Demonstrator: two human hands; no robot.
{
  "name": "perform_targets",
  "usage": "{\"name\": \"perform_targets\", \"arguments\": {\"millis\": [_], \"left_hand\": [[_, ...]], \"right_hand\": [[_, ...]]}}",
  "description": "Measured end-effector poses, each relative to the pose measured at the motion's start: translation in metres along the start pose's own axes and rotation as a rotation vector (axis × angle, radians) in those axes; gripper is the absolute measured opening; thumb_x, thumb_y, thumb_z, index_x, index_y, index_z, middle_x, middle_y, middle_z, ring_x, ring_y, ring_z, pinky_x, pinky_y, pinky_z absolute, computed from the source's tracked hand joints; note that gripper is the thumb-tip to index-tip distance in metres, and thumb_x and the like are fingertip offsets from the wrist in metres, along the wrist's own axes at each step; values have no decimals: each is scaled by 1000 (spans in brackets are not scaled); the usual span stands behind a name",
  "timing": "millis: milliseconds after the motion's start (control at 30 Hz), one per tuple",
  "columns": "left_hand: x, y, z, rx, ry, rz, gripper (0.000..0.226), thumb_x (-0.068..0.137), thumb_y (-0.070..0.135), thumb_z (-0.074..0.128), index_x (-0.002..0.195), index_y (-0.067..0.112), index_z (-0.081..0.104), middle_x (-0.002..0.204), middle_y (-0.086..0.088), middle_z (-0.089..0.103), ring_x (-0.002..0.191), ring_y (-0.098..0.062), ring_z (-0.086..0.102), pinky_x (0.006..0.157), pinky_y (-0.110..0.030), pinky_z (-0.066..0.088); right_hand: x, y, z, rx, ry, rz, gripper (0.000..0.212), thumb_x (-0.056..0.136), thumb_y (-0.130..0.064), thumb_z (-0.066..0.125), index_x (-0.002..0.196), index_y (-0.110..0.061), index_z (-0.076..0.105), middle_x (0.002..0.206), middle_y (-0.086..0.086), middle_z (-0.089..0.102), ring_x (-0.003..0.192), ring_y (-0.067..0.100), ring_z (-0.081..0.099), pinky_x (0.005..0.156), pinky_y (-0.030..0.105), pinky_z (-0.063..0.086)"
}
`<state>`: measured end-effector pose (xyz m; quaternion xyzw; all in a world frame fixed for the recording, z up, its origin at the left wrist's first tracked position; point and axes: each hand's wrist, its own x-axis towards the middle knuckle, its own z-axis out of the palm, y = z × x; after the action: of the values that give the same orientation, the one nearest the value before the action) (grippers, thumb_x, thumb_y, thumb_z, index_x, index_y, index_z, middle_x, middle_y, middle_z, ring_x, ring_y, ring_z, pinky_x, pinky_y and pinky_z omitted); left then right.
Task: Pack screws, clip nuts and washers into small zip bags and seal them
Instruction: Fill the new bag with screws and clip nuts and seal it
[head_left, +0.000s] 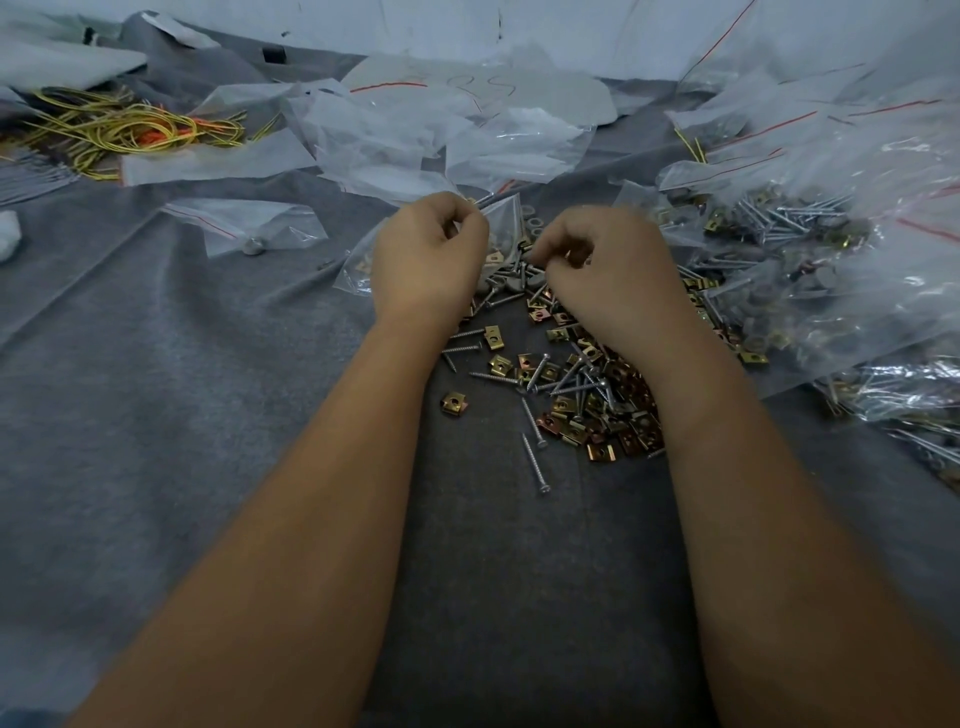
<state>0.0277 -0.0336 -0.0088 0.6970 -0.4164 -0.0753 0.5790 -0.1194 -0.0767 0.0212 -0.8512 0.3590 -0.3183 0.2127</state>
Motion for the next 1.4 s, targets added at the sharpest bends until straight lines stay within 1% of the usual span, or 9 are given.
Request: {"name": "perform_targets", "arguments": {"millis": [167,333,500,700,833,1067,1200,1300,1400], "left_hand": [[2,-1,-2,-47,40,-28,18,83,21,56,78,14,71,41,15,45,43,-2,37,51,-24,31],[2,-1,-1,-45,37,-13,18,83,21,56,78,14,72,41,16,44,42,-2,37,46,-19,29],[2,-2,-1,-54,48,-15,18,83,21,56,76,13,70,41,16,44,41,-2,36,45,-19,28],[1,-1,-1,-55,38,-15,18,83,20,55,77,14,71,40,16,44,40,-1,36,42,-15,25],[1,0,-2,-54,30,-21,18,83,20,55,77,18,71,39,16,44,39,-2,36,41,-14,24],[1,1,-2,-60,23,-20,18,84,19,54,75,20,70,39,16,44,37,-2,35,40,-15,24],[0,2,-3,-69,12,-15,19,84,19,54,71,25,67,38,17,44,37,-1,36,40,-13,24],[0,2,-2,-64,10,-19,18,83,20,55,71,27,67,40,18,46,39,0,38,43,-15,26],[0,2,-1,-63,-2,-8,16,82,21,56,74,22,70,43,14,48,43,0,38,48,-21,31]], "right_hand": [[0,2,-2,-470,-262,-64,20,83,-23,67,96,-34,76,100,-1,58,107,25,47,86,34,38],[1,0,1,-421,-248,-115,17,86,-25,69,98,-34,76,85,-10,51,108,24,48,84,32,36],[1,-3,1,-416,-294,-107,29,81,-20,66,104,-36,74,107,1,64,110,27,49,90,34,40],[0,-2,-3,-422,-330,-56,25,81,-17,63,90,-37,75,96,-7,52,113,23,42,88,33,31],[-1,-3,-6,-427,-360,-11,20,79,-25,70,89,-42,72,107,-7,50,120,25,35,102,40,26],[-4,-3,-10,-405,-388,8,12,79,-30,73,84,-41,70,119,-6,52,123,23,30,104,40,20],[-2,1,-5,-306,-292,3,9,80,-31,73,78,-36,66,99,-8,59,109,20,46,95,37,37],[-2,0,4,34,-35,33,7,82,-22,70,82,-26,65,75,-13,59,69,0,54,64,22,44],[-1,-4,15,105,153,-1,6,85,-21,68,90,-21,69,71,-6,61,61,5,52,57,23,45]]}}
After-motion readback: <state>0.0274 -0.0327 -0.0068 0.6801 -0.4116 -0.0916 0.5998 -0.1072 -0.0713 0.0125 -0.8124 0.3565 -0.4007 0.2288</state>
